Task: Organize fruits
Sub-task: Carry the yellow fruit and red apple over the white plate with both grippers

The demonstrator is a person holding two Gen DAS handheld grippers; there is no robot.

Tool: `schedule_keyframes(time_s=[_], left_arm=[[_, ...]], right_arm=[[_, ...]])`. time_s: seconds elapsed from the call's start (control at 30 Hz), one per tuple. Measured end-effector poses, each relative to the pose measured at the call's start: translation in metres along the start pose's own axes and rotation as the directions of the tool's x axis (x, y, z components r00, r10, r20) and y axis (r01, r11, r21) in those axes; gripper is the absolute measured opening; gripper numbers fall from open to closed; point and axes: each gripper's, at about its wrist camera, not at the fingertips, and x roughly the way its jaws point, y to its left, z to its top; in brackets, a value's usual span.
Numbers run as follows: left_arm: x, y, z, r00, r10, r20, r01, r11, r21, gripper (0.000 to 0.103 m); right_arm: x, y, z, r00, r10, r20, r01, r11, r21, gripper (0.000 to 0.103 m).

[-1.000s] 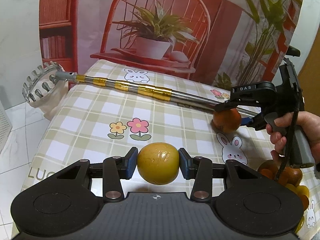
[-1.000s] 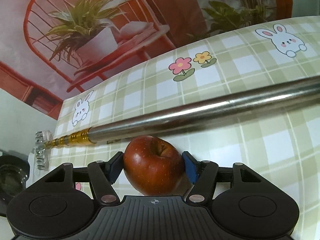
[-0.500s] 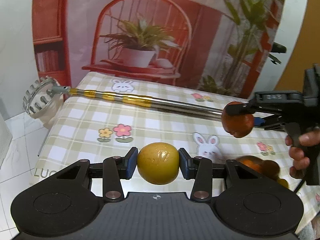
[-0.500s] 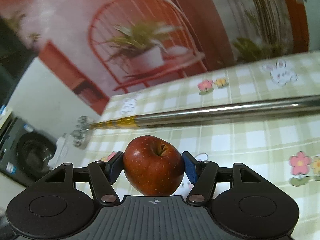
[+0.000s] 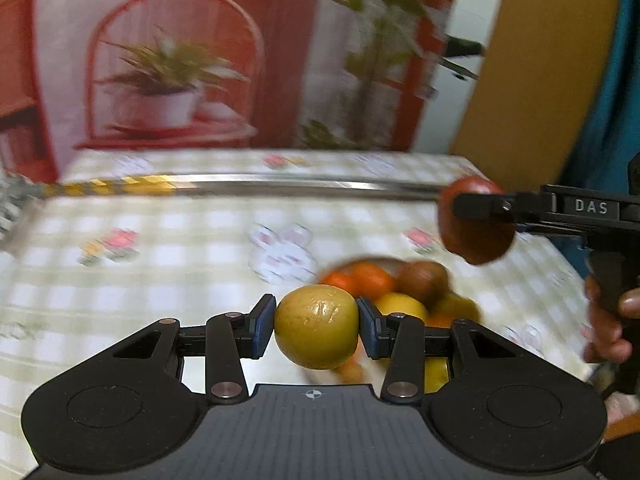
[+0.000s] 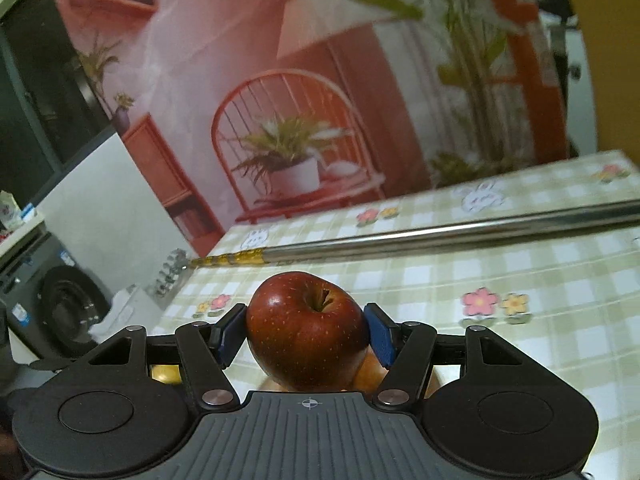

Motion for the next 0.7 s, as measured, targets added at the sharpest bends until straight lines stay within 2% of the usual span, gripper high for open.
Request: schedule_keyframes(time_s=[0.07, 0.2, 0.37, 0.53, 0.7], left_arm=[[0.007, -0.011, -0.008, 0.999, -0.022, -0.029, 0.023, 1.000, 0.017, 0.046], [0.016, -0.029, -0.022, 0.997, -0.018, -0.074, 0.022, 0.998, 0.062, 0.046], [0.026, -0.032, -0.026, 0.996, -0.021, -0.087, 0.024, 0.999, 0.035, 0.046], [0.040, -0.046, -0.029, 0.991, -0.044, -0.123, 0.053, 0.996, 0.069, 0.046], [0.053, -0.049, -0.030, 0.987, -0.012, -0.161, 0.029, 0.994, 0.105, 0.046]], right_arm=[[-0.009, 0.001, -0.016, 0.999, -0.024, 0.026, 0.025, 0.999, -0.026, 0.059], [-0.019, 0.002, -0.043, 0.998, -0.048, 0.032, 0.050, 0.996, -0.079, 0.059], [-0.025, 0.002, -0.057, 0.996, -0.074, 0.057, 0.081, 0.989, -0.122, 0.059], [-0.030, -0.012, -0.061, 0.993, -0.077, 0.092, 0.083, 0.994, -0.067, 0.059], [-0.027, -0.022, -0.063, 0.991, -0.084, 0.108, 0.089, 0.995, -0.042, 0.059]])
